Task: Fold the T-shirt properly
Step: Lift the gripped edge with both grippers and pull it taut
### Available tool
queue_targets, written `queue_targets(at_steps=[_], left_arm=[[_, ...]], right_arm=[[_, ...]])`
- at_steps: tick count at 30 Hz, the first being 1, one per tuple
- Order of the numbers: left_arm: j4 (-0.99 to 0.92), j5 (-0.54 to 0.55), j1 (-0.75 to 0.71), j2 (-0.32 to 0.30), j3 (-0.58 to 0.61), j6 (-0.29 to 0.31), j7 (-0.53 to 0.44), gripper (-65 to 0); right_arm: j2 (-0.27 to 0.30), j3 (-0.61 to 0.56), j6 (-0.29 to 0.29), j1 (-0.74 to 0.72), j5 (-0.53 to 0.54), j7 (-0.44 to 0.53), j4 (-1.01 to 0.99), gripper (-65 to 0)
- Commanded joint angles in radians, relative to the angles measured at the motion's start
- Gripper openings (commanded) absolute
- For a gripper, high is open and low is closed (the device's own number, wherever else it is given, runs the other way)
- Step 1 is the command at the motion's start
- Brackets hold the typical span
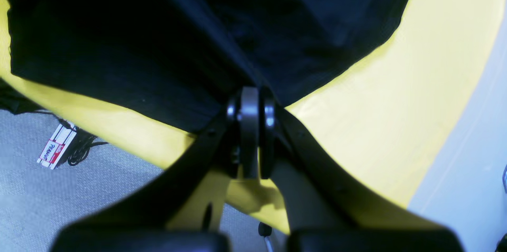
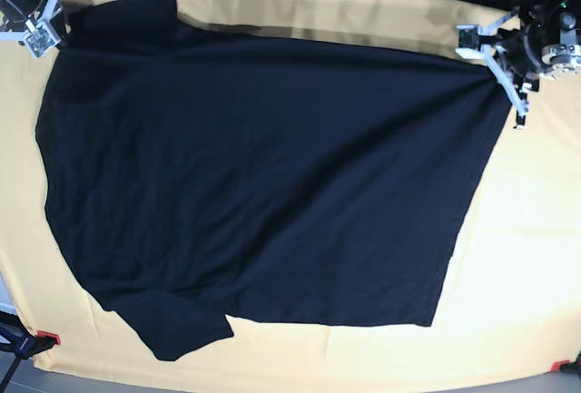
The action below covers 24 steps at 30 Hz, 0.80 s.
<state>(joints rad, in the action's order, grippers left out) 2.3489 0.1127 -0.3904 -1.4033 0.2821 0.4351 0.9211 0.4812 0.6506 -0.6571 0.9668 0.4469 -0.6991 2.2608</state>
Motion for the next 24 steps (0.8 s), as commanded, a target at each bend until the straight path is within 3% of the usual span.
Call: queue_targets(at_steps=[1,6,14,22,24], left_arm=[[0.007,-0.032,-0.014,-0.024,-0.010,-0.013,0.038,-65.0],[0.007,-0.087,-0.065,-0.024,-0.010,-0.063,0.067,-65.0],[0.007,-0.116,-0.066,-0.024,-0.010,-0.073,0.074,-65.0],[0.007,-0.171,-0.066,-0.024,-0.010,-0.074,0.037,-65.0],[0.007,-0.196,-0.066,-0.024,-0.010,-0.100,0.018,-65.0]], right_arm=[[0.012,0.010,0.004,0.008,0.003,0.014,0.014,-65.0],[0.012,0.010,0.004,0.009,0.002,0.000,0.014,-65.0],[0.012,0.010,-0.014,0.056,-0.012,-0.011,0.024,-65.0],[0.012,0.011,0.075,0.072,-0.062,-0.013,0.089,-65.0],[0.012,0.011,0.101,0.072,-0.062,-0.013,0.095,-65.0]])
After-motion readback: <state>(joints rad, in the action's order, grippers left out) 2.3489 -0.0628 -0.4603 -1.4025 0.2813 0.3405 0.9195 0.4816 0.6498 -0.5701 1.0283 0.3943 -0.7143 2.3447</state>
